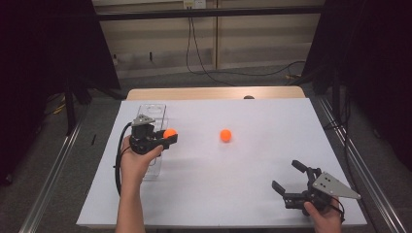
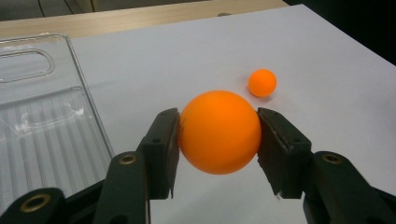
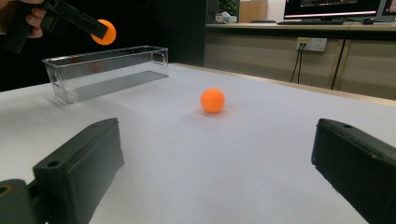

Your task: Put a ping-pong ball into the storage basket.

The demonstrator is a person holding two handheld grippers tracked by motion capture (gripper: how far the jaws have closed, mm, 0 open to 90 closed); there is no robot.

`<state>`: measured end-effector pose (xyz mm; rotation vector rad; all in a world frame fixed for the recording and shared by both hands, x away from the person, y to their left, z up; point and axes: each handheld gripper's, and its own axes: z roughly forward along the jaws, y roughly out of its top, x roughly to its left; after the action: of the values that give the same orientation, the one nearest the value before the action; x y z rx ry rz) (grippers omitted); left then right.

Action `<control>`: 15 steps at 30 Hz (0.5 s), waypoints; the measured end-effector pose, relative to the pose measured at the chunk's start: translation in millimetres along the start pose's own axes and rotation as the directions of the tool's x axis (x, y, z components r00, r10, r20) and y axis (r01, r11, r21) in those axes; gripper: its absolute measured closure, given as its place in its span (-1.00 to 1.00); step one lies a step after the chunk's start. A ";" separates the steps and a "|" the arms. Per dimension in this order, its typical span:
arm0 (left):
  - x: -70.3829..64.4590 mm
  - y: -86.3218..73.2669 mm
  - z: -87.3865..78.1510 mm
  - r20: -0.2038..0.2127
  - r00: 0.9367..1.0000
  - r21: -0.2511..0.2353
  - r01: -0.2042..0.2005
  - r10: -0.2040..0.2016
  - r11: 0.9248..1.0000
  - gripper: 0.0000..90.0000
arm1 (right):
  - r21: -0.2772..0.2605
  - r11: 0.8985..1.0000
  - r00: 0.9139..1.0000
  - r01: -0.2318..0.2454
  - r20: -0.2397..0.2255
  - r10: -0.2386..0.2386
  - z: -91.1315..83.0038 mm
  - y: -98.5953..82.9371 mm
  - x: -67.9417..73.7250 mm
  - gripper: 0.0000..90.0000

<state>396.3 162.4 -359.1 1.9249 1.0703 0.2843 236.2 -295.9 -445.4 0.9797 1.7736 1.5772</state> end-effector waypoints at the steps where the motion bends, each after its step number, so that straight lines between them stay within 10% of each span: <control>1: 0.5 -0.2 -0.5 -0.003 1.000 -0.003 0.003 -0.003 1.000 0.13 | 0.001 1.000 1.000 0.000 0.000 0.000 0.0 0.0 0.1 -0.96; 15: 8.7 -3.2 -6.9 -0.055 0.998 -0.006 0.015 -0.015 1.000 0.13 | 0.000 1.000 1.000 0.000 0.000 0.000 0.1 0.0 0.0 -0.96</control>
<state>395.9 173.9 -359.5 1.9132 1.1190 0.3331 236.3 -295.8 -445.4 0.9801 1.7738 1.5775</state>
